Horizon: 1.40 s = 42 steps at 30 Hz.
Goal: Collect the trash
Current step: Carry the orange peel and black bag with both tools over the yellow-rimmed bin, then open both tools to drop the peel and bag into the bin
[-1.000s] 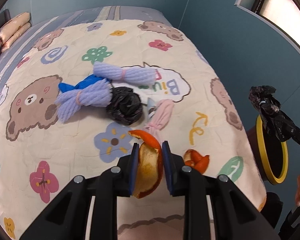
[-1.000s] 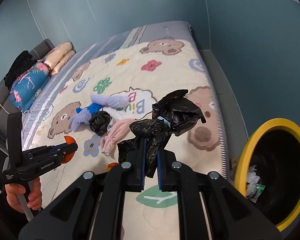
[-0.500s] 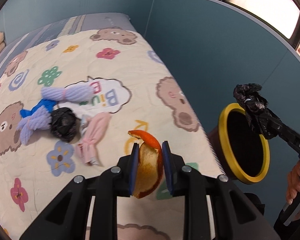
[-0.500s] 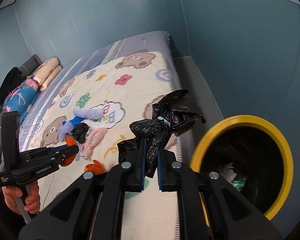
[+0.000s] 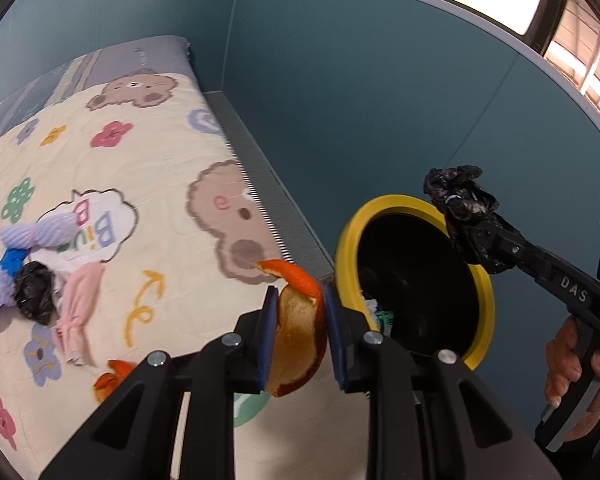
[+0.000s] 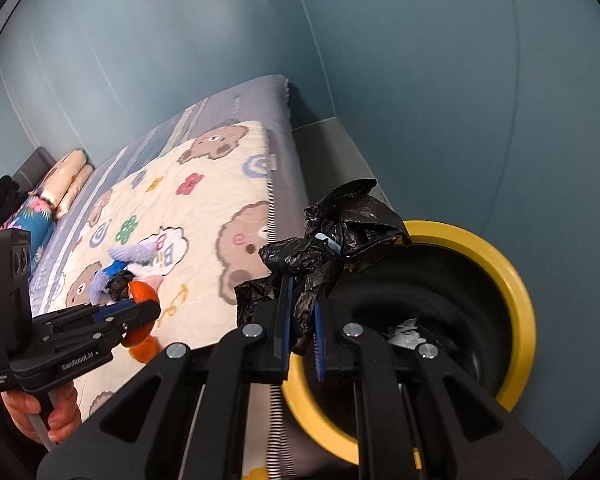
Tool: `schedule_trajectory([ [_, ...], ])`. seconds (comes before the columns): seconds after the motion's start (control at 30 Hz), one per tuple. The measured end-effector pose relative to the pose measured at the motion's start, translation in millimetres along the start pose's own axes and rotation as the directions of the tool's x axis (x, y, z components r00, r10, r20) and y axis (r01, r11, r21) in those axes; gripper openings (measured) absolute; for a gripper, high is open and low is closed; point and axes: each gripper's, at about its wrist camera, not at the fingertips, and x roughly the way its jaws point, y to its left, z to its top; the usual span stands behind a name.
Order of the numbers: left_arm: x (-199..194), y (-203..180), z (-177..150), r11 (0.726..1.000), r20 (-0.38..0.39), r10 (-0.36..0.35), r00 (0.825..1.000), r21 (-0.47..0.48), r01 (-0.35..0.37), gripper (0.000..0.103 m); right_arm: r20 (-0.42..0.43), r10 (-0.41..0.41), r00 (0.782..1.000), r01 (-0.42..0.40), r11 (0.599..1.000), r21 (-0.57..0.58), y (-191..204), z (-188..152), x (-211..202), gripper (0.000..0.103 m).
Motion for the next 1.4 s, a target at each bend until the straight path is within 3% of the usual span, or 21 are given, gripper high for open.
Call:
schedule_trajectory([
  [0.53, 58, -71, 12, 0.993, -0.065, -0.092, 0.994, 0.064, 0.096, 0.022, -0.011, -0.033, 0.999, 0.034, 0.995, 0.09, -67, 0, 7, 0.009],
  [0.97, 86, -80, 8, 0.99, -0.089, -0.132, 0.987, 0.038, 0.136, 0.025, -0.013, -0.054, 0.998, 0.055, 0.984, 0.168, -94, -1, 10, 0.011],
  [1.07, 84, -78, 8, 0.989, -0.081, -0.144, 0.986, 0.025, 0.147, 0.034, -0.012, -0.058, 0.998, 0.06, 0.981, 0.185, -97, -1, 8, 0.018],
  [1.13, 81, -77, 8, 0.989, -0.07, -0.144, 0.987, 0.022, 0.146, 0.044, -0.006, -0.068, 0.998, 0.068, 0.979, 0.195, -97, 0, 6, 0.029],
  [1.4, 57, -63, 7, 0.992, -0.01, -0.129, 0.992, 0.011, 0.129, 0.064, 0.019, -0.089, 0.996, 0.083, 0.975, 0.206, -93, -1, -7, 0.036],
])
